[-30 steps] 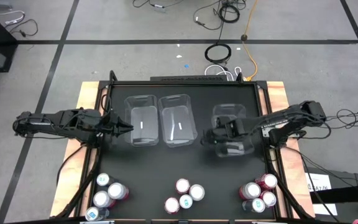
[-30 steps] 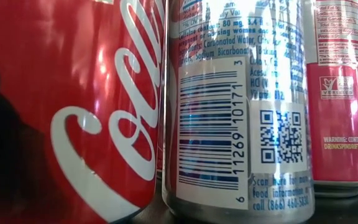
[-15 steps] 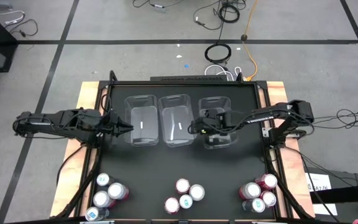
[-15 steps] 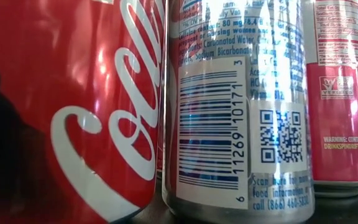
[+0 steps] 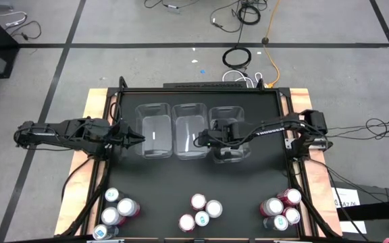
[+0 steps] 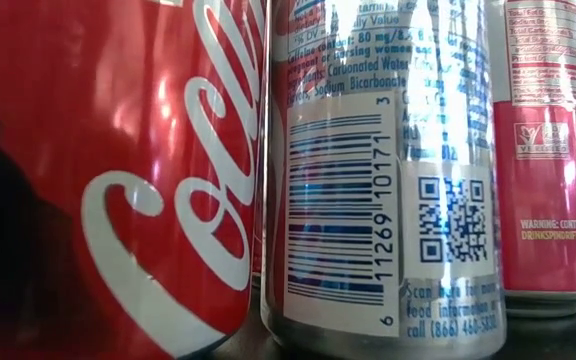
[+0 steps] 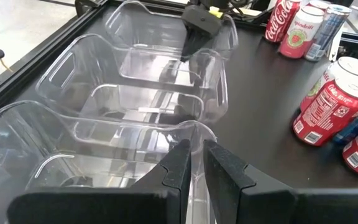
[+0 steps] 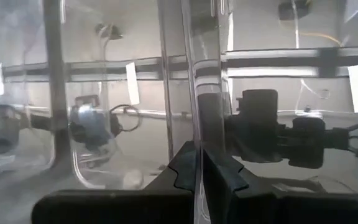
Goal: Sort soda cans
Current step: Move the bottom transparent bin to the right side of the middle transparent bin
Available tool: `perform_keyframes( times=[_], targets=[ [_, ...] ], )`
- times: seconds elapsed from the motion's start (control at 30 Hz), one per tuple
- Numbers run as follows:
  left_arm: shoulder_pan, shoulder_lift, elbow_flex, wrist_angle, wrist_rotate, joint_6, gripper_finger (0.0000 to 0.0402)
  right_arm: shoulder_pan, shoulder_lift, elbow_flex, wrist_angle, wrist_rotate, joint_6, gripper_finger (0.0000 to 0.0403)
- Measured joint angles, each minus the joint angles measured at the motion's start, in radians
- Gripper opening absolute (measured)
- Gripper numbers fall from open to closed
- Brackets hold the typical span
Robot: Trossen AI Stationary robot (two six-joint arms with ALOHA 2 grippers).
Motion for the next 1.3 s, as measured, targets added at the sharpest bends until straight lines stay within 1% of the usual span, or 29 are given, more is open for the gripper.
perform_keyframes(
  times=[0.17, 0.4, 0.57, 0.9, 1.03, 1.3],
  targets=[
    [0.0, 0.0, 0.0, 0.0, 0.0, 0.001, 0.0054, 0.04, 0.0, 0.007, 0.012, -0.003, 0.06, 0.0007],
    [0.0, 0.0, 0.0, 0.0, 0.0, 0.001, 0.0054, 0.083, 0.0, 0.007, 0.002, 0.076, 0.154, 0.0008],
    [0.0, 0.0, 0.0, 0.0, 0.0, 0.002, 0.0054, 0.076, -0.001, 0.008, -0.022, 0.105, 0.176, 0.0008],
    [0.0, 0.0, 0.0, -0.001, 0.0, 0.002, 0.0054, 0.016, -0.001, 0.008, -0.041, 0.093, 0.063, 0.0009],
    [0.0, 0.0, 0.0, -0.001, 0.0, 0.002, 0.0054, 0.005, -0.002, 0.008, -0.039, 0.072, 0.037, 0.0009],
    [0.0, 0.0, 0.0, -0.003, 0.0, 0.002, 0.0054, 0.006, -0.002, 0.008, -0.026, 0.07, -0.009, 0.0009]
  ],
)
